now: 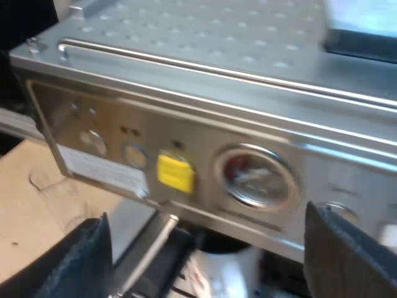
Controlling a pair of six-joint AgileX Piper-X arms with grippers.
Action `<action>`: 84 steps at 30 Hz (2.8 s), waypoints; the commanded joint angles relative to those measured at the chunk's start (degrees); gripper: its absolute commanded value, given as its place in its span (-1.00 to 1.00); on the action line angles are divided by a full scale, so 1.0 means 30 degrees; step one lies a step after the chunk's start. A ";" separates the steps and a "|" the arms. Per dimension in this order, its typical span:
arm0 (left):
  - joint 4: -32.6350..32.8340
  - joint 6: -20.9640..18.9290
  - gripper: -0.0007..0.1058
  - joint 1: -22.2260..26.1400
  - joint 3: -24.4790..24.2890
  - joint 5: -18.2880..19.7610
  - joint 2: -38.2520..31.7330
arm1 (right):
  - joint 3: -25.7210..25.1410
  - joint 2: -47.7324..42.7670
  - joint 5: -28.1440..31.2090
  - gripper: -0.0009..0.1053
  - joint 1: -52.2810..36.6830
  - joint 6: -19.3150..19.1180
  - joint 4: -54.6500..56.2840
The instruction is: Place mug into machine
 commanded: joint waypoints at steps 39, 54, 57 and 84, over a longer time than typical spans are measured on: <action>0.6563 0.1574 0.55 0.9339 -0.8773 0.0552 0.4118 | -0.0015 -1.3058 -1.1653 0.26 -2.1891 -0.3802 1.3620; 1.0137 0.1623 0.55 0.9339 -0.8736 0.0386 -0.2576 | 0.1685 -2.0797 -1.2085 0.26 -2.1553 -0.3664 1.4724; 1.0505 0.1773 0.55 0.9339 -0.8736 0.0386 -0.3275 | 0.2913 -2.2297 -1.2085 0.26 -2.1553 -0.3505 1.4724; 0.6238 0.2771 0.55 0.9339 -0.0369 0.0099 -0.4374 | 1.0425 -2.3107 -1.2437 0.26 -2.1553 -0.3284 1.2232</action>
